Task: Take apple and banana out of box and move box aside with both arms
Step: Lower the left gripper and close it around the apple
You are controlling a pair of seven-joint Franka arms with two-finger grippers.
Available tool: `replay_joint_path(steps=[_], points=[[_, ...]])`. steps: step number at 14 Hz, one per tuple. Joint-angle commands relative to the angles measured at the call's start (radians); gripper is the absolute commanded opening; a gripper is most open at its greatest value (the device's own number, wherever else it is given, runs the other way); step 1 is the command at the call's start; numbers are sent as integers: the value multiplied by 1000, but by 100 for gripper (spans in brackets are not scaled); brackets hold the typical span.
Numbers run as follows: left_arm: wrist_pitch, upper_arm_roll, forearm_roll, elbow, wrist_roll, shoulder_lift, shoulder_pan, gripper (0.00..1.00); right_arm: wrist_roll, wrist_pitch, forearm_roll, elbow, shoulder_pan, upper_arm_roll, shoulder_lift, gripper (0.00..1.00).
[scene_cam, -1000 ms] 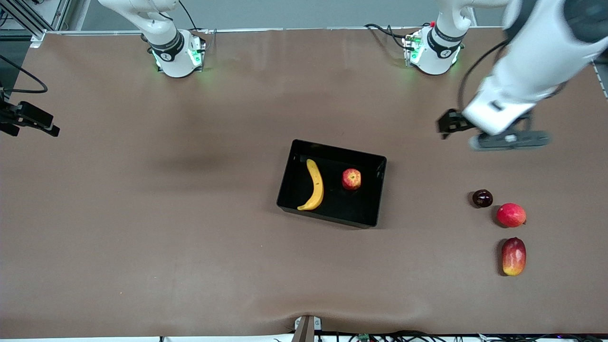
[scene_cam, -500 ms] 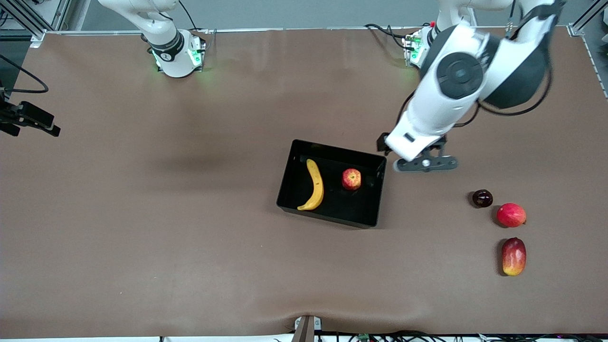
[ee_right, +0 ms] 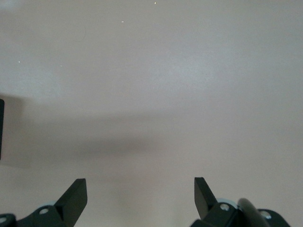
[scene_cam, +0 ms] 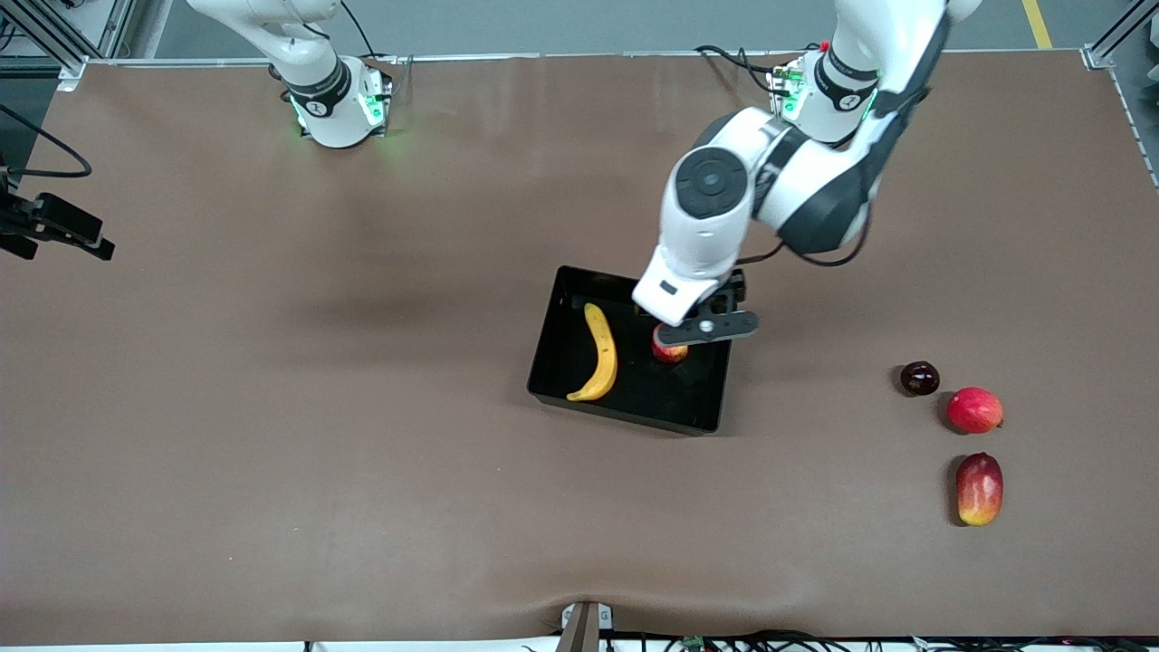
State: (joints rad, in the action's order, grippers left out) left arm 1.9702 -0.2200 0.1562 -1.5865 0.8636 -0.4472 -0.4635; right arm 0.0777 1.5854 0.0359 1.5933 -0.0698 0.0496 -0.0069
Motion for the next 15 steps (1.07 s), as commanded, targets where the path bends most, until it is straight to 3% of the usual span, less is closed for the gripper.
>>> replay_joint_path(steps=[1,8,15], points=[[50,2,23,17,81,-48,-23,100,-3,-10,-18,-7,-2,1,-2,100],[153,10,20,26,219,-151,-92,100,-4,-10,-14,-9,-5,3,-1,100],[153,16,84,7,215,-195,-67,100,-3,-1,-7,-9,-5,3,-1,100]])
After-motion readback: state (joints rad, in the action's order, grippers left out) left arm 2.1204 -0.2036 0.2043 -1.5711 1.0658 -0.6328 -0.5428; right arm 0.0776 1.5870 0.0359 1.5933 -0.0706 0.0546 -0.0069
